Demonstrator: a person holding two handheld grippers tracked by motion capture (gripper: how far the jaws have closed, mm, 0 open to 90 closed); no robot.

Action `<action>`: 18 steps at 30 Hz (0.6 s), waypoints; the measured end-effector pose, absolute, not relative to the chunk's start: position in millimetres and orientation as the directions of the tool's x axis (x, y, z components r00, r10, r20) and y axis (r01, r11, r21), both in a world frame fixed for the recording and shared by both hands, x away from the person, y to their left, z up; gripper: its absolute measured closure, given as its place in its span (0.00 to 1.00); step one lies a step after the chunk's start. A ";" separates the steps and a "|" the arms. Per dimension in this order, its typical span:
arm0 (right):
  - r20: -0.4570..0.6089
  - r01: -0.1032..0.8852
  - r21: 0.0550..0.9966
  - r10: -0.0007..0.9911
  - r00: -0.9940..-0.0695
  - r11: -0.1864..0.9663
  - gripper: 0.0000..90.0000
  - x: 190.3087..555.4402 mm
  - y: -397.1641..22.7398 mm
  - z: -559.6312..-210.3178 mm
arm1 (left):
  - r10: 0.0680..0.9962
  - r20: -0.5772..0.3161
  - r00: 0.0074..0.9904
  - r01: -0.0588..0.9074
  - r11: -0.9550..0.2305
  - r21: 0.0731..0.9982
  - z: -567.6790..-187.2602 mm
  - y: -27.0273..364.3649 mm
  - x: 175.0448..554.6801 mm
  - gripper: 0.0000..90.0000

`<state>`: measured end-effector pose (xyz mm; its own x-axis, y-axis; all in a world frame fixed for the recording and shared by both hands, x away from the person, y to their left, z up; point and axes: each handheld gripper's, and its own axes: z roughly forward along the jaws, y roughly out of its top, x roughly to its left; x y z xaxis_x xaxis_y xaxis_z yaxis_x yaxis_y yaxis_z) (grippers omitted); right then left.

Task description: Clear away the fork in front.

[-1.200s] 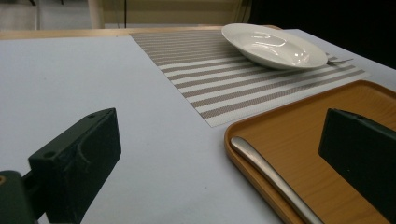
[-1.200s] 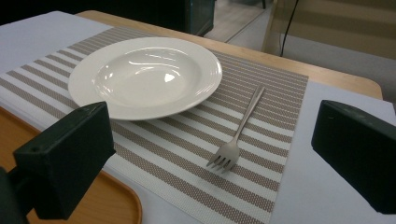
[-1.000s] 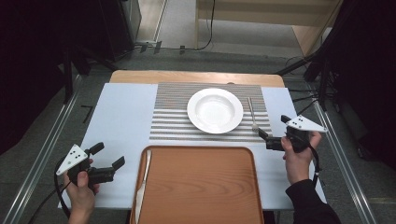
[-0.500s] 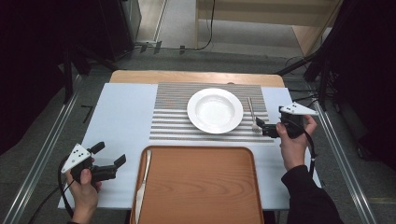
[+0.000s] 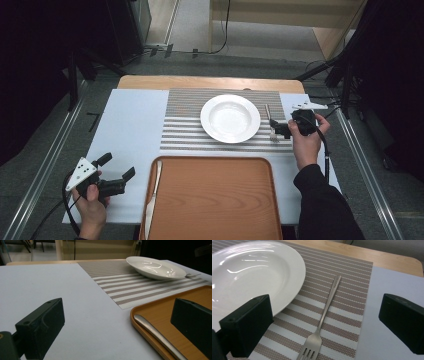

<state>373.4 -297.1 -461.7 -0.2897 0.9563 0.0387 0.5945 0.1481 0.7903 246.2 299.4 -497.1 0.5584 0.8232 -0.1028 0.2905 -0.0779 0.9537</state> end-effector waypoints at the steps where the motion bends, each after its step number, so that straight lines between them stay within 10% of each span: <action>1: 0.039 0.601 0.786 0.958 -0.286 0.148 0.00 376.1 -296.4 -462.3 | 0.823 -0.101 0.559 0.291 -0.081 0.953 -497.2 299.3 246.1 0.00; 18: 0.127 0.699 0.715 0.979 -0.160 0.021 0.15 407.6 -300.8 -472.1 | 0.833 -0.106 0.543 0.278 -0.059 0.959 -496.9 302.5 243.8 0.00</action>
